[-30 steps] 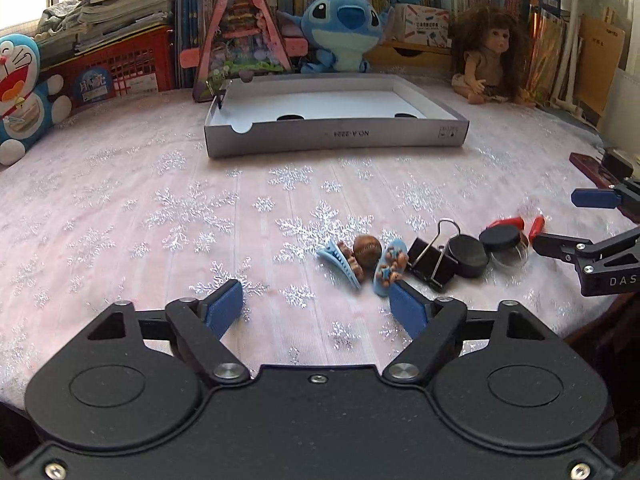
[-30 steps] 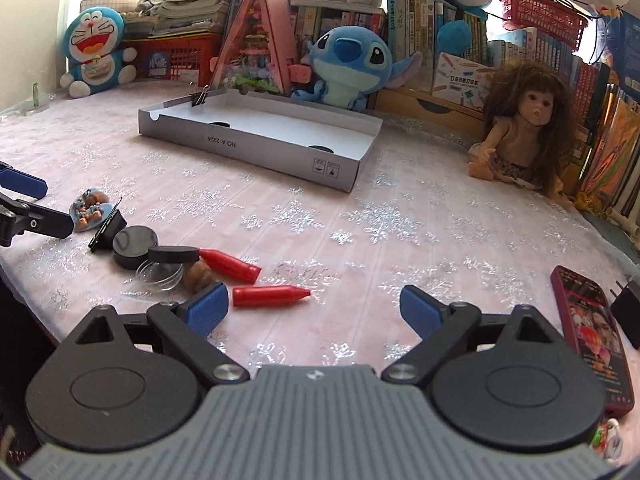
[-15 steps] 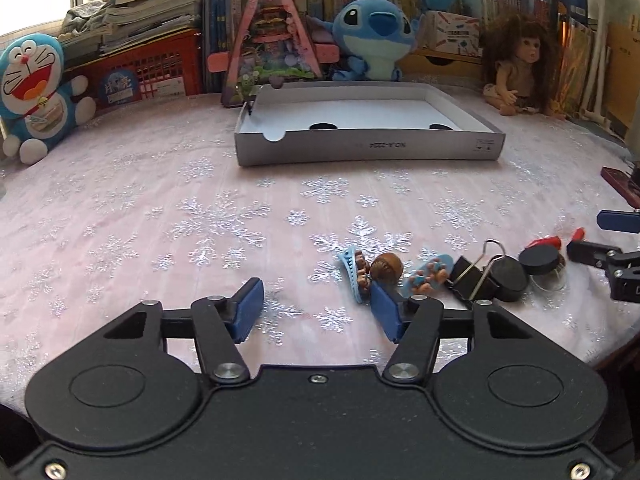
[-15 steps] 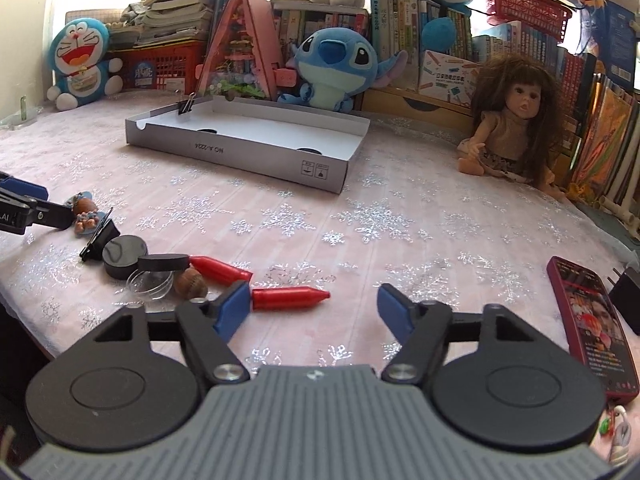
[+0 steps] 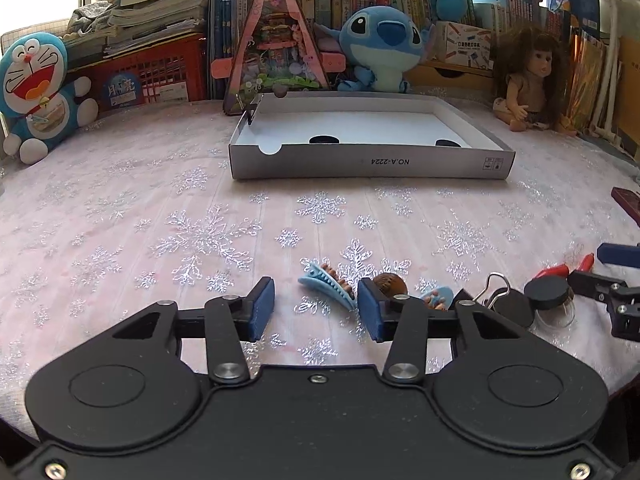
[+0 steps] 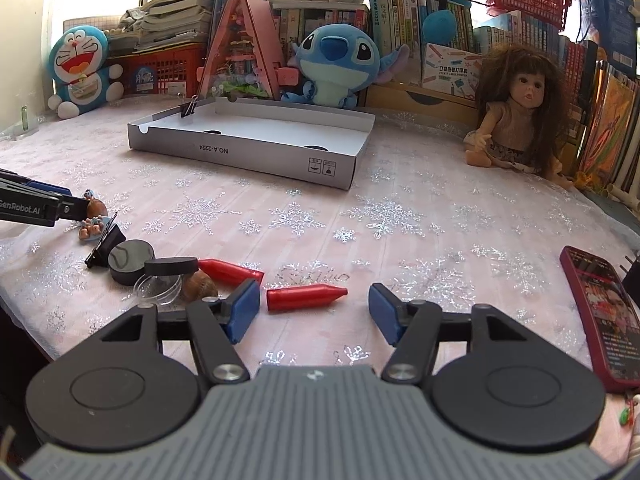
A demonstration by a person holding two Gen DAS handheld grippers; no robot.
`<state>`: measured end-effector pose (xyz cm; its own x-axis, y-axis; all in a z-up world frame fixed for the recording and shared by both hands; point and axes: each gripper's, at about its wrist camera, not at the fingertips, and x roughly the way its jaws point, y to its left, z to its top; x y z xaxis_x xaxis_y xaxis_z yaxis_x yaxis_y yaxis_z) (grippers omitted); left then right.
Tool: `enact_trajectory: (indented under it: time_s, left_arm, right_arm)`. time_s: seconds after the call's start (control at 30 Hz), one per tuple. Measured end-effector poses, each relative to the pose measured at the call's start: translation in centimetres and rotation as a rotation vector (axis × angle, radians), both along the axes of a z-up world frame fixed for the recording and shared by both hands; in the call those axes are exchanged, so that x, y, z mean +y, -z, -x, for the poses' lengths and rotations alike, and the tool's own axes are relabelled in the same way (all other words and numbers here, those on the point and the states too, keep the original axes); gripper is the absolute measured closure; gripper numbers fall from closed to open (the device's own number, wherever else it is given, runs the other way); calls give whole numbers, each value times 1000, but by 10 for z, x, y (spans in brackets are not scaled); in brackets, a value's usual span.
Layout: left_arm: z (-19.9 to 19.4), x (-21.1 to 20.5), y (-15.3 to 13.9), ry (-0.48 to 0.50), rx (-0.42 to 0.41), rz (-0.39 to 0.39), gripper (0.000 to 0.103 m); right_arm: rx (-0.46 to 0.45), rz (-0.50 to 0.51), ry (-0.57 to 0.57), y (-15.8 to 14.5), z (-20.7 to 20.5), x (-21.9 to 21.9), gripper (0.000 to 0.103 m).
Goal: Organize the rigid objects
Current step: 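Grasp the blue hair clip with the left tool while the right tool grasps a red crayon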
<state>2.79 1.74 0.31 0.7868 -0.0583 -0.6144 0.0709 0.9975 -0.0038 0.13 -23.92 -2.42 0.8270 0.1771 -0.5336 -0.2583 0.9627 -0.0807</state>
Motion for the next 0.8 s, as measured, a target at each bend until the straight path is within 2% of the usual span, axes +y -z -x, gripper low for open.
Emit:
enact_trajectory:
  time_s: [0.13, 0.17, 0.2, 0.3, 0.8]
  left_arm:
    - [-3, -3, 2, -2, -20, -4, 73]
    - [-3, -4, 2, 0, -25, -9, 79]
    - [-2, -5, 3, 4, -28, -14, 85]
    - [-1, -7, 3, 12, -31, -17, 93]
    - [-5, -1, -10, 2, -38, 24, 94]
  right_arm:
    - [-10, -15, 12, 3, 1, 0, 31]
    - [-11, -16, 13, 3, 1, 0, 32]
    - [-11, -19, 10, 3, 1, 0, 35]
    - [-14, -20, -8, 2, 3, 2, 51]
    - [-47, -9, 2, -10, 0, 4, 54]
